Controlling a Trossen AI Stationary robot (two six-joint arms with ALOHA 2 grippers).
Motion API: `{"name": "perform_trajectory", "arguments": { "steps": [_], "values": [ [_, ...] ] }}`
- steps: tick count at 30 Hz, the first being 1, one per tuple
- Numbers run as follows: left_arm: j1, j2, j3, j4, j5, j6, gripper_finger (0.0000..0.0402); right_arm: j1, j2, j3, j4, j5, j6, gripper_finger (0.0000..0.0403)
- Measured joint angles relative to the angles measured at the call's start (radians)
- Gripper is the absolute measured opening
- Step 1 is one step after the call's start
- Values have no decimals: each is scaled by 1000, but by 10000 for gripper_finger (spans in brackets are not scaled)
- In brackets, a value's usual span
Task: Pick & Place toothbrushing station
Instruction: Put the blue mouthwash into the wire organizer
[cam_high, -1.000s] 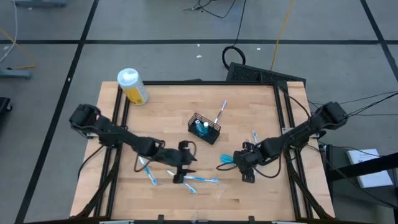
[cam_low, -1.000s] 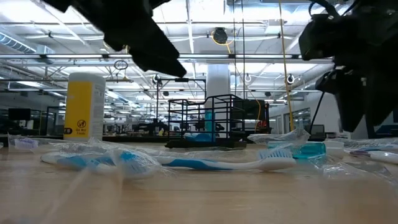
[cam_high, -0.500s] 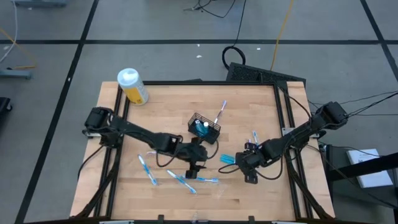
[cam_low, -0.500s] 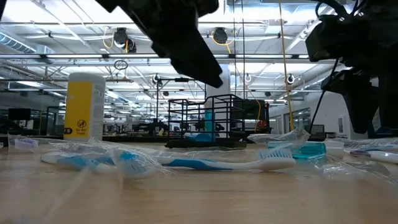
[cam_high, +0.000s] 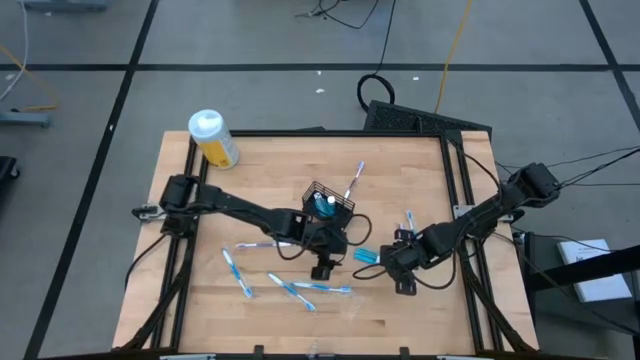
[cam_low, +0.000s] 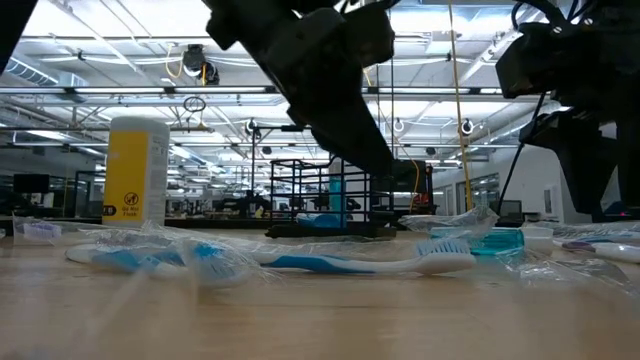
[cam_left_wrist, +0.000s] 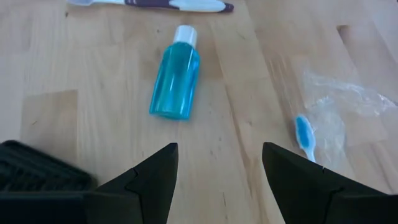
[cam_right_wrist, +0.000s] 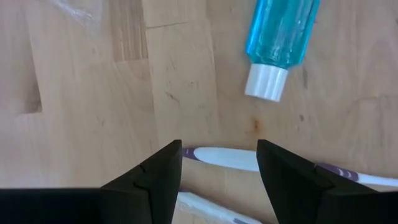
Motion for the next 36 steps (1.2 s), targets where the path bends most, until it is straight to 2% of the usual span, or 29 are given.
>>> {"name": "perform_trajectory", "arguments": {
  "steps": [13,21,26,30,33,36],
  "values": [
    [3,97,179,-83,-8,77,241,3,-53,0,-24,12,16,199],
    [2,101,184,-73,-9,79,241,50,-267,0,-74,145,80,199],
    [2,106,184,-46,-9,78,241,140,-389,0,-199,198,177,199],
    [2,131,185,-26,-9,79,241,229,-469,0,-229,300,229,199],
    [2,165,213,-51,-14,81,241,276,-515,0,-227,378,235,199],
    [0,214,294,-117,-8,84,241,290,-536,0,-232,421,234,199]
  ]
}}
